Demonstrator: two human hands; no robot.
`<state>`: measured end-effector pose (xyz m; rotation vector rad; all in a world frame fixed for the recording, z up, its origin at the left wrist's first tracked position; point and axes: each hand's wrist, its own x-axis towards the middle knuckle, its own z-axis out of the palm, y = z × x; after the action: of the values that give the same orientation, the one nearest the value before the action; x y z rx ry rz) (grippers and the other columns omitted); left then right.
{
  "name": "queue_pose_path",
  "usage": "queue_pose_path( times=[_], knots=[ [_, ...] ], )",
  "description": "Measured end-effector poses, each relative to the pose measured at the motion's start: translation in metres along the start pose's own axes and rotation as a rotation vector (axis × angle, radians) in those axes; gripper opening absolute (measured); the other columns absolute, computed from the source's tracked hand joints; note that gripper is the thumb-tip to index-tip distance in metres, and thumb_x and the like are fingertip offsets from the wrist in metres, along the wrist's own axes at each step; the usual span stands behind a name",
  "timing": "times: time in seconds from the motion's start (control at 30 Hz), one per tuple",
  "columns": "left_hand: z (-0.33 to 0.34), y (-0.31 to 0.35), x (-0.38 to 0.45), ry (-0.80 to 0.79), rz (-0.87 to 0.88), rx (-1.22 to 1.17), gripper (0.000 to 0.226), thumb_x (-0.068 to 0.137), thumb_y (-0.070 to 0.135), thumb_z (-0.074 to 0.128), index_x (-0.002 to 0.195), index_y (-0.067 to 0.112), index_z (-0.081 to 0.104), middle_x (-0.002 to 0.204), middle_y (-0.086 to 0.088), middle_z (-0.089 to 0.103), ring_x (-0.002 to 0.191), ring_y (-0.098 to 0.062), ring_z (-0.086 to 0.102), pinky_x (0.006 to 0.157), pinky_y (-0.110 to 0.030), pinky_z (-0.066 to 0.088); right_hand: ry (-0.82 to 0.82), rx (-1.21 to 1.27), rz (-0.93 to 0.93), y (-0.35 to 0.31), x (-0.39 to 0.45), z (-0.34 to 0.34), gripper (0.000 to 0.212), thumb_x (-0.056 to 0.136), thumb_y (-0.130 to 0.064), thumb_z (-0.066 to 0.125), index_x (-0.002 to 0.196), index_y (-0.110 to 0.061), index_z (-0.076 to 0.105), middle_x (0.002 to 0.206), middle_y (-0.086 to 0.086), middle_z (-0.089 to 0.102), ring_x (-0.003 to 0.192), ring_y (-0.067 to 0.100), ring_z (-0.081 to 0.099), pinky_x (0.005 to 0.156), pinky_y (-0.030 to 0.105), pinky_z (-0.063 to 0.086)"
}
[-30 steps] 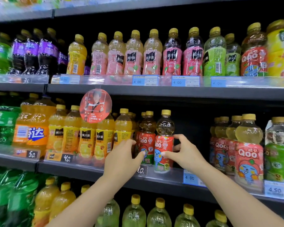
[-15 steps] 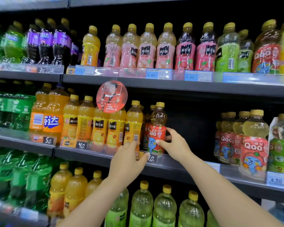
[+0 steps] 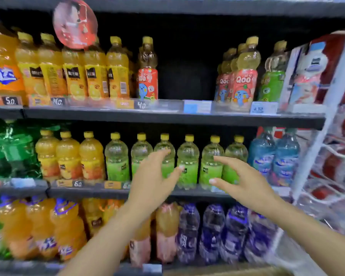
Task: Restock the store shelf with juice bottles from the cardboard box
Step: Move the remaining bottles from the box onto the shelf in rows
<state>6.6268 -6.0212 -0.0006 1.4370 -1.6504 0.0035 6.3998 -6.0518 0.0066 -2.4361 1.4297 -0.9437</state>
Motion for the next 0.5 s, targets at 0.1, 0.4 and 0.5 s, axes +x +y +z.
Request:
queue_pose_path(
  times=[0.1,0.4,0.5],
  knots=[
    [0.059,-0.006,-0.049,-0.149,-0.110,-0.003,0.056,0.088,0.048,0.058,0.134,0.020,0.049,0.134,0.003,0.053,0.126,-0.017,0.047,0.102,-0.031,0.039,-0.060,-0.011,0.168,0.059,-0.066,0.032,0.096,0.062,-0.089,0.041,0.133,-0.026,0.051,0.133,-0.008,0.055,0.124,0.009,0.049,0.104,0.028,0.038],
    [0.214,-0.046,-0.209,-0.671,-0.466,0.087,0.061,0.086,0.053,0.056,0.132,0.015,0.049,0.122,-0.008,0.061,0.116,-0.028,0.056,0.091,-0.037,0.049,-0.336,0.052,0.671,0.190,-0.217,0.123,0.073,0.075,-0.057,0.067,0.134,-0.016,0.051,0.129,0.004,0.060,0.118,0.018,0.055,0.097,0.026,0.039],
    [0.247,-0.057,-0.253,-0.813,-0.553,0.161,0.064,0.085,0.056,0.054,0.133,0.015,0.047,0.121,-0.011,0.060,0.118,-0.031,0.054,0.093,-0.040,0.049,-0.404,0.018,0.756,0.209,-0.254,0.153,0.065,0.080,-0.049,0.067,0.134,-0.017,0.050,0.128,0.005,0.060,0.118,0.021,0.055,0.095,0.029,0.041]
  ],
)
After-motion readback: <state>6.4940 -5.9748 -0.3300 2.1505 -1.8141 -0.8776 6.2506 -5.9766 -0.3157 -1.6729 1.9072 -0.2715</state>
